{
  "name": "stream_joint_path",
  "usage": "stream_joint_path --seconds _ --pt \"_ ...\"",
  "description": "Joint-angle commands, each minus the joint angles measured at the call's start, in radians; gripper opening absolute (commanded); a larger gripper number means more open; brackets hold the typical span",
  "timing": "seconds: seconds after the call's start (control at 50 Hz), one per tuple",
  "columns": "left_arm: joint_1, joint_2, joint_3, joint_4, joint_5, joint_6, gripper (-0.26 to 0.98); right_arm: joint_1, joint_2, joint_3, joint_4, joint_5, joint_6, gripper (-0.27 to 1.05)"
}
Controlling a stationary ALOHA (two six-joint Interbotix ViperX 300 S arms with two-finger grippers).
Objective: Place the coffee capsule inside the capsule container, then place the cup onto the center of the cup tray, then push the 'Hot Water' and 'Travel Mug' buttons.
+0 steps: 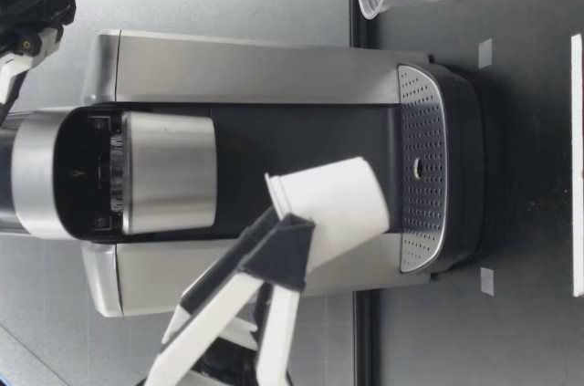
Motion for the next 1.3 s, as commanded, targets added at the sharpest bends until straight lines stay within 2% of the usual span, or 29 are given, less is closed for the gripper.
stream_joint_path --seconds 0.0,0.3,0.5,0.66,0.8,0.9,1.0,1.08,1.22,1.28 --pt "-0.002 -0.026 -0.023 -0.002 -0.015 0.002 0.55 -0.041 0.002 -0.035 0.002 -0.003 0.0 0.06" --pt "-0.002 -0.028 -0.034 0.002 -0.015 0.015 0.55 -0.101 0.046 -0.08 -0.002 0.0 0.0 0.06" --pt "-0.002 -0.066 -0.084 0.003 0.012 0.104 0.55 -0.101 0.018 -0.069 -0.012 -0.008 0.009 0.06" --pt "0.009 -0.146 -0.179 0.003 0.202 0.276 0.55 -0.094 -0.043 -0.026 -0.046 -0.012 0.015 0.06" --pt "0.041 -0.19 -0.278 0.006 0.393 0.419 0.55 -0.089 -0.118 0.038 -0.052 -0.008 0.014 0.06" --pt "0.063 -0.222 -0.341 0.032 0.502 0.502 0.55 -0.091 -0.167 0.084 -0.054 -0.006 0.012 0.06" --pt "0.08 -0.25 -0.396 0.117 0.589 0.554 0.55 -0.089 -0.213 0.126 -0.054 -0.003 0.012 0.06" --pt "0.084 -0.261 -0.431 0.212 0.643 0.557 0.55 -0.091 -0.239 0.143 -0.052 0.006 0.011 0.06" --pt "0.084 -0.258 -0.483 0.445 0.721 0.557 0.55 -0.091 -0.273 0.163 -0.054 0.031 0.006 0.06" --pt "0.084 -0.247 -0.497 0.525 0.744 0.557 0.55 -0.091 -0.285 0.167 -0.052 0.037 0.005 0.06"
